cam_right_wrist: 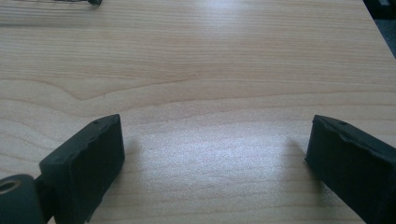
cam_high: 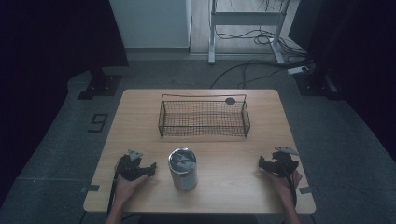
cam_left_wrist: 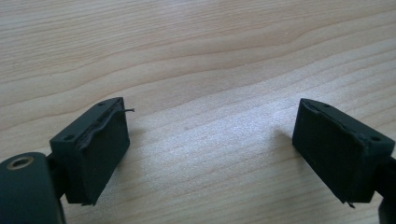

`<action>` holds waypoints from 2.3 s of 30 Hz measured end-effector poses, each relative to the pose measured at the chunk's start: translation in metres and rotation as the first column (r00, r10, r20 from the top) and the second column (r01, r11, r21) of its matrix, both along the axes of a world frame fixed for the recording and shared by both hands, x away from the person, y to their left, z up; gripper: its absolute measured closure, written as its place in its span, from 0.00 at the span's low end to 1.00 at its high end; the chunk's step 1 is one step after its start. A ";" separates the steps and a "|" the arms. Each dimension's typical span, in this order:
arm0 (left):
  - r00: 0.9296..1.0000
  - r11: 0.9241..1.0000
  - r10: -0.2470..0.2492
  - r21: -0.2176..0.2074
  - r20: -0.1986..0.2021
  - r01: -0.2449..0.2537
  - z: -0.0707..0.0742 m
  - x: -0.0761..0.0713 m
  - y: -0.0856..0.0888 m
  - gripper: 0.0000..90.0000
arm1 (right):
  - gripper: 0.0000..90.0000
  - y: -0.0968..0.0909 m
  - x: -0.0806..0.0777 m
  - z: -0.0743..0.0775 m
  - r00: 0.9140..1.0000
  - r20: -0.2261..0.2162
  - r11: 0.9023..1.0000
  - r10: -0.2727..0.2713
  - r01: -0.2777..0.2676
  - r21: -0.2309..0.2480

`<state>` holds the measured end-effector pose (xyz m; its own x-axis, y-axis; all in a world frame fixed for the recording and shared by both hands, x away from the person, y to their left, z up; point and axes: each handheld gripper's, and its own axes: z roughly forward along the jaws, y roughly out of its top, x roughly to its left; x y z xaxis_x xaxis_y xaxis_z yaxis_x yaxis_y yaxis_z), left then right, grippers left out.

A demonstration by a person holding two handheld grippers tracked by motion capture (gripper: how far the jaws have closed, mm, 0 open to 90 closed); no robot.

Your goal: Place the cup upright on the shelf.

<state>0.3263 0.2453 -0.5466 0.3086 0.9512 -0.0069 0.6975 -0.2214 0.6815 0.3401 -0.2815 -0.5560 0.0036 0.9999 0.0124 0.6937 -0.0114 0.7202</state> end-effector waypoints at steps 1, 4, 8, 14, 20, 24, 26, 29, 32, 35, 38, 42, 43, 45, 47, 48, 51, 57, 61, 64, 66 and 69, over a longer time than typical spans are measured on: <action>1.000 1.000 0.006 -0.001 0.002 -0.006 0.000 0.000 0.000 0.12 | 0.04 0.000 0.000 0.000 1.000 0.000 1.000 0.000 0.000 0.000; 1.000 1.000 0.022 -0.001 0.007 -0.022 0.000 -0.001 0.002 0.14 | 0.04 0.000 0.000 0.000 1.000 0.001 1.000 -0.001 0.001 0.001; 0.999 0.999 0.040 -0.002 0.021 -0.040 0.001 -0.002 0.006 0.14 | 0.04 0.000 0.000 0.000 1.000 0.001 1.000 0.001 -0.001 0.001; 0.999 1.000 0.025 -0.008 0.038 -0.025 0.006 -0.006 0.004 0.15 | 0.04 -0.001 0.000 0.000 1.000 0.002 1.000 0.009 -0.009 -0.001; 0.998 0.999 0.009 -0.044 0.061 -0.007 0.013 -0.009 0.002 0.15 | 0.04 -0.001 0.000 0.000 1.000 0.002 1.000 0.001 -0.001 0.000; 0.997 0.998 -0.007 -0.063 0.077 0.012 0.019 -0.011 -0.001 0.14 | 0.04 -0.001 -0.001 0.000 1.000 0.002 1.000 -0.006 0.006 0.001; 0.997 0.997 -0.011 -0.070 0.082 0.017 0.021 -0.012 -0.001 0.13 | 0.04 -0.001 -0.001 0.000 1.000 0.001 1.000 -0.008 0.008 0.001; 0.995 0.995 -0.027 -0.090 0.091 0.036 0.027 -0.015 -0.002 0.13 | 0.04 -0.002 -0.002 0.000 1.000 0.002 1.000 -0.007 0.007 0.000; 0.993 0.994 -0.041 -0.097 0.108 0.052 0.032 -0.018 -0.004 0.13 | 0.04 -0.002 -0.002 0.000 1.000 0.002 1.000 -0.007 0.007 0.000; 0.990 0.992 -0.059 -0.099 0.128 0.072 0.036 -0.022 -0.005 0.13 | 0.04 -0.002 -0.002 0.000 1.000 0.002 1.000 -0.007 0.007 0.000; 0.989 0.991 -0.067 -0.103 0.131 0.081 0.037 -0.024 -0.007 0.12 | 0.04 -0.002 -0.002 0.000 1.000 0.002 1.000 -0.007 0.007 0.000; 0.987 0.989 -0.081 -0.110 0.141 0.097 0.042 -0.028 -0.009 0.11 | 0.05 -0.002 -0.002 0.000 1.000 0.005 1.000 -0.008 0.008 0.000; 0.986 0.988 -0.084 -0.117 0.148 0.101 0.044 -0.030 -0.009 0.11 | 0.05 -0.002 -0.002 0.000 1.000 0.005 1.000 -0.009 0.009 0.000; 0.983 0.985 -0.092 -0.130 0.159 0.113 0.049 -0.033 -0.009 0.11 | 0.05 -0.002 -0.002 0.000 1.000 0.005 1.000 -0.009 0.009 0.000; 0.980 0.981 -0.104 -0.147 0.172 0.130 0.054 -0.038 -0.009 0.11 | 0.05 -0.002 -0.002 0.000 1.000 0.005 1.000 -0.009 0.009 0.000; 0.978 0.978 -0.110 -0.154 0.177 0.138 0.056 -0.040 -0.009 0.10 | 0.05 -0.002 -0.002 0.000 1.000 0.006 1.000 -0.009 0.009 0.000; 0.974 0.972 -0.131 -0.171 0.187 0.164 0.062 -0.045 -0.010 0.10 | 0.05 -0.002 -0.002 0.000 1.000 0.006 1.000 -0.010 0.010 0.000; 0.962 0.958 -0.178 -0.187 0.205 0.217 0.071 -0.055 -0.015 0.06 | 0.06 -0.002 -0.003 0.000 1.000 0.007 1.000 -0.012 0.012 -0.001; 0.954 0.948 -0.213 -0.190 0.210 0.254 0.075 -0.060 -0.020 0.04 | 0.06 -0.002 -0.003 0.000 1.000 0.007 1.000 -0.014 0.014 -0.001; 0.948 0.941 -0.236 -0.195 0.212 0.278 0.077 -0.063 -0.023 0.03 | 0.06 -0.002 -0.003 0.000 1.000 0.008 1.000 -0.015 0.015 -0.001; 0.944 0.935 -0.249 -0.201 0.217 0.293 0.079 -0.065 -0.025 0.03 | 0.06 -0.002 -0.003 0.000 1.000 0.008 1.000 -0.016 0.016 -0.001; 0.937 0.925 -0.268 -0.213 0.226 0.316 0.082 -0.069 -0.028 0.02 | 0.06 -0.002 -0.003 0.000 1.000 0.008 1.000 -0.016 0.016 -0.001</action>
<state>0.2575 0.2175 -0.4646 0.5903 0.7950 -0.1399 0.4801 -0.2065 0.8526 0.3374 -0.2838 -0.5559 0.0199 0.9997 0.0117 0.6874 -0.0222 0.7260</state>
